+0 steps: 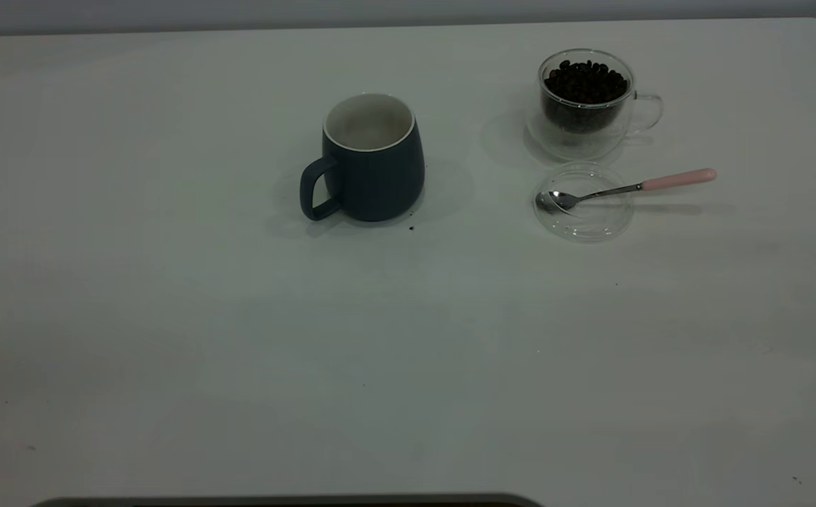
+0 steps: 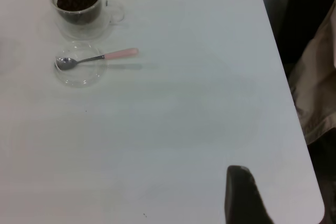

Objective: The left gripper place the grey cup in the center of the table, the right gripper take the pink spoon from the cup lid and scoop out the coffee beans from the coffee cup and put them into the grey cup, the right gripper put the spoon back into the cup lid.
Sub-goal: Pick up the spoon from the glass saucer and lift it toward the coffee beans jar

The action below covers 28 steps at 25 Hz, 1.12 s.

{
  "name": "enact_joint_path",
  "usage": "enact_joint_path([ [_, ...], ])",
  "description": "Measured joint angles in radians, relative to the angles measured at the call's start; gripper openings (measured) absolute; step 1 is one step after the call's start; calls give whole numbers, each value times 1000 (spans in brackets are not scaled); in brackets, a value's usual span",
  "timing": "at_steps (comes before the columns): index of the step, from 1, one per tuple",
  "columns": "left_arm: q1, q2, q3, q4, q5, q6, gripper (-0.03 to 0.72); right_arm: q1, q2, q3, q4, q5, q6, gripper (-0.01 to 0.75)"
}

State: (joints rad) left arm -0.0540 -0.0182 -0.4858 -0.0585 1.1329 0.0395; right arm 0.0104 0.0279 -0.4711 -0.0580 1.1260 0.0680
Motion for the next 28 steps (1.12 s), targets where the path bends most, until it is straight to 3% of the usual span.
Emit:
enact_joint_path([
  [9, 0, 0, 0, 0, 0, 0, 565, 0, 0, -10, 39, -29, -26, 424],
  [15, 0, 0, 0, 0, 0, 0, 565, 0, 103, -15, 84, -285, -68, 414],
  [20, 0, 0, 0, 0, 0, 0, 565, 0, 376, -15, 108, -410, -99, 421],
  [28, 0, 0, 0, 0, 0, 0, 565, 1, 878, -31, 340, -667, -423, 522],
])
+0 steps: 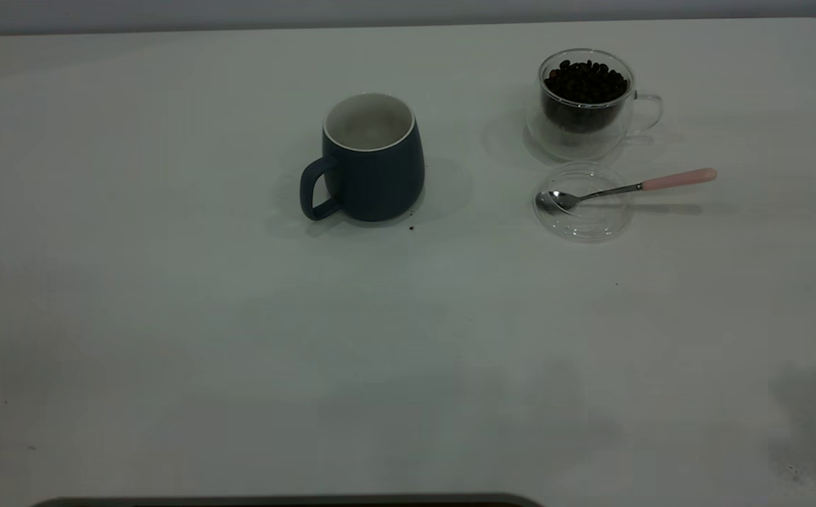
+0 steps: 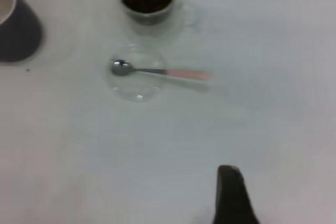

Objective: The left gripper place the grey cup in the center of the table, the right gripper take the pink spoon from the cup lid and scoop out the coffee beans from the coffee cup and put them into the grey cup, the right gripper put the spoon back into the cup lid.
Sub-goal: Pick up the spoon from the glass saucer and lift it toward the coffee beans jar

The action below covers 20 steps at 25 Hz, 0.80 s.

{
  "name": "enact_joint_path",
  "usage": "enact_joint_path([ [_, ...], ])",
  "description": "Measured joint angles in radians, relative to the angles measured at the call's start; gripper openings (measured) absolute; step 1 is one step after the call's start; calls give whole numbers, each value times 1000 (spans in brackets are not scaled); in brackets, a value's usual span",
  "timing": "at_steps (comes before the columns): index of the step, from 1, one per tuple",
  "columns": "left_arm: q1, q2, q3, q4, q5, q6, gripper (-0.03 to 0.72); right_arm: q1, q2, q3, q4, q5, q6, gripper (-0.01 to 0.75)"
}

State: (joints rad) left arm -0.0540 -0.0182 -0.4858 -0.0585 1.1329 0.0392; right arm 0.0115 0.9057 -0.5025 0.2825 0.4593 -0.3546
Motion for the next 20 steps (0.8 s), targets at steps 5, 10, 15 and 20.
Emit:
enact_joint_path([
  [5, 0, 0, 0, 0, 0, 0, 565, 0, 274, -99, 203, -47, -246, 552],
  [10, 0, 0, 0, 0, 0, 0, 565, 0, 512, -253, 283, -57, -375, 552],
  [15, 0, 0, 0, 0, 0, 0, 565, -4, 735, -425, 331, -53, -404, 552],
  [20, 0, 0, 0, 0, 0, 0, 565, -89, 937, -572, 382, 78, -484, 552],
])
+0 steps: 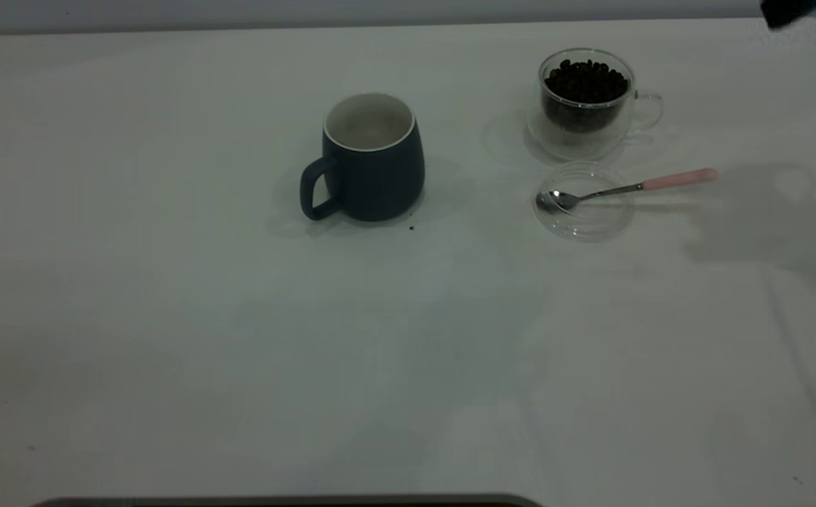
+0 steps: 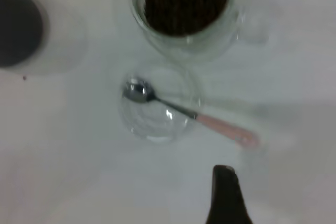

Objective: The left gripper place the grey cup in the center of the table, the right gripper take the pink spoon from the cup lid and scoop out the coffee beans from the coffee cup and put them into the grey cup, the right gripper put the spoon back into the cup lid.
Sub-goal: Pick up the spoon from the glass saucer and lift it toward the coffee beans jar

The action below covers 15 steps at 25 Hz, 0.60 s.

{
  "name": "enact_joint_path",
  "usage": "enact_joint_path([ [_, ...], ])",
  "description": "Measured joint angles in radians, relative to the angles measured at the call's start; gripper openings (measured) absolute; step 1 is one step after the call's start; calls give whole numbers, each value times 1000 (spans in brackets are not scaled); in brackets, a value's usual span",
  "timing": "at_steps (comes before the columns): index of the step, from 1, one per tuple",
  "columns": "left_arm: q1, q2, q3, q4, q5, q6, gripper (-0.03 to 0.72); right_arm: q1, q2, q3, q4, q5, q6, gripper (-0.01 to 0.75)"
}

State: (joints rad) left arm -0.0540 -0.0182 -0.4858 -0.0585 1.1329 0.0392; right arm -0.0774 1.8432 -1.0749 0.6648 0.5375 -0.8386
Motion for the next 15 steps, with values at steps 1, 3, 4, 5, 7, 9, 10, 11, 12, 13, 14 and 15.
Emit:
enact_joint_path([
  [1, 0, 0, 0, 0, 0, 0, 565, -27, 30, -19, 29, 30, -28, 552],
  [3, 0, 0, 0, 0, 0, 0, 565, -80, 101, -46, 90, 103, -97, 546],
  [4, 0, 0, 0, 0, 0, -1, 565, -108, 130, -56, 127, 135, -141, 540],
  [5, 0, 0, 0, 0, 0, -1, 565, -136, 166, -65, 161, 156, -188, 532],
  [7, 0, 0, 0, 0, 0, -1, 565, -186, 239, -80, 244, 188, -268, 517],
  [9, 0, 0, 0, 0, 0, -1, 565, -232, 304, -96, 322, 199, -327, 504],
  [10, 0, 0, 0, 0, 0, -1, 565, -256, 338, -106, 361, 204, -349, 501],
  [11, 0, 0, 0, 0, 0, -1, 565, -276, 365, -116, 394, 213, -368, 498],
  [12, 0, 0, 0, 0, 0, -1, 565, -292, 396, -127, 416, 225, -385, 496],
  [13, 0, 0, 0, 0, 0, -1, 565, -301, 425, -138, 427, 245, -397, 495],
  [14, 0, 0, 0, 0, 0, -1, 565, -307, 454, -153, 436, 268, -409, 494],
  [15, 0, 0, 0, 0, 0, -2, 565, -310, 478, -169, 444, 295, -418, 493],
])
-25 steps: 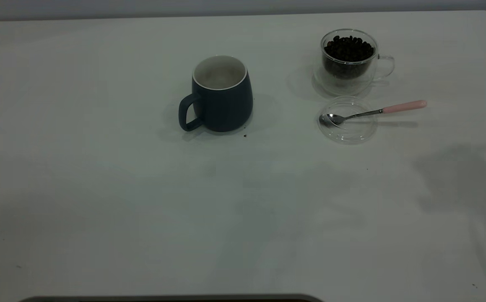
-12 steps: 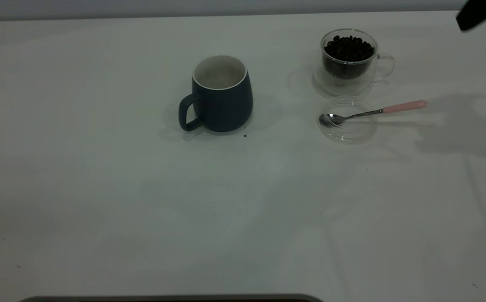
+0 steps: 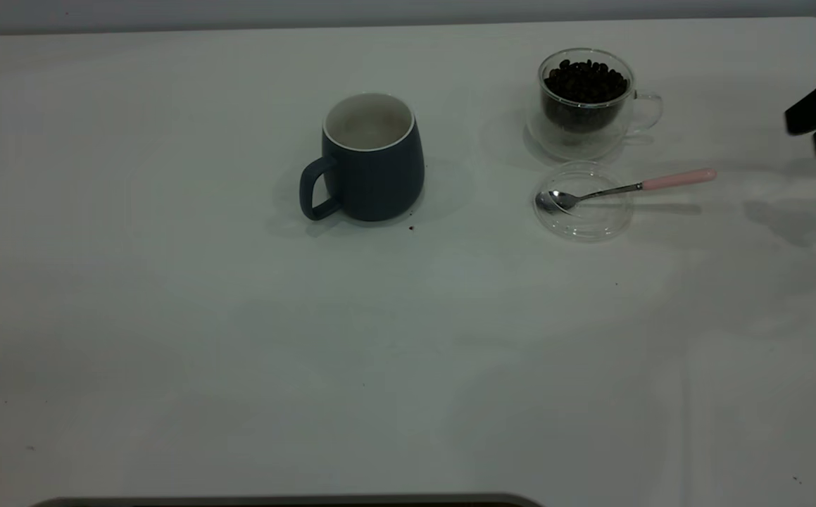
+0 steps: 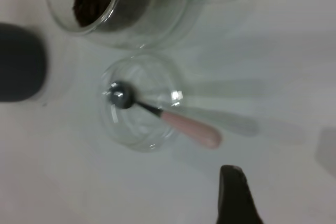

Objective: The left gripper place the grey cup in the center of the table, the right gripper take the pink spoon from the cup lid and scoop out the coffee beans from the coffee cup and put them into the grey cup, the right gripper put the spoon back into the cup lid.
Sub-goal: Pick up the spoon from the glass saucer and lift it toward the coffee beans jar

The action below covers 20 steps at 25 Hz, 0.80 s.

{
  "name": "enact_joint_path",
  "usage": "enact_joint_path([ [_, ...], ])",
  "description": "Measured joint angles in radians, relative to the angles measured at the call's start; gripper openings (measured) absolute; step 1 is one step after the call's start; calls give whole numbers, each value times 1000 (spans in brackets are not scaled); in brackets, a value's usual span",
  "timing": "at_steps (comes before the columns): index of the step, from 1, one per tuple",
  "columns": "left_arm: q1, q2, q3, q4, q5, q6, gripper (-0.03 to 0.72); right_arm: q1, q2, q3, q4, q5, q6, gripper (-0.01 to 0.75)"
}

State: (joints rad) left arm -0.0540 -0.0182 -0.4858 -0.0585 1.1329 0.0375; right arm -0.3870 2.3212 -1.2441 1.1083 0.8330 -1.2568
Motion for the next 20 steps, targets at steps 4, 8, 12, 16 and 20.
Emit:
enact_joint_path([
  [4, 0, 0, 0, 0, 0, 0, 565, 0, 106, -82, 7, 96, -24, 494],
  [8, 0, 0, 0, 0, 0, 0, 565, 0, 175, -147, 21, 162, -17, 494],
  [12, 0, 0, 0, 0, 0, 0, 565, 0, 202, -167, 50, 222, -19, 494],
  [16, 0, 0, 0, 0, 0, 0, 565, 5, 235, -169, 95, 239, -25, 494],
  [20, 0, 0, 0, 0, 0, 0, 565, 19, 259, -169, 123, 242, -58, 494],
])
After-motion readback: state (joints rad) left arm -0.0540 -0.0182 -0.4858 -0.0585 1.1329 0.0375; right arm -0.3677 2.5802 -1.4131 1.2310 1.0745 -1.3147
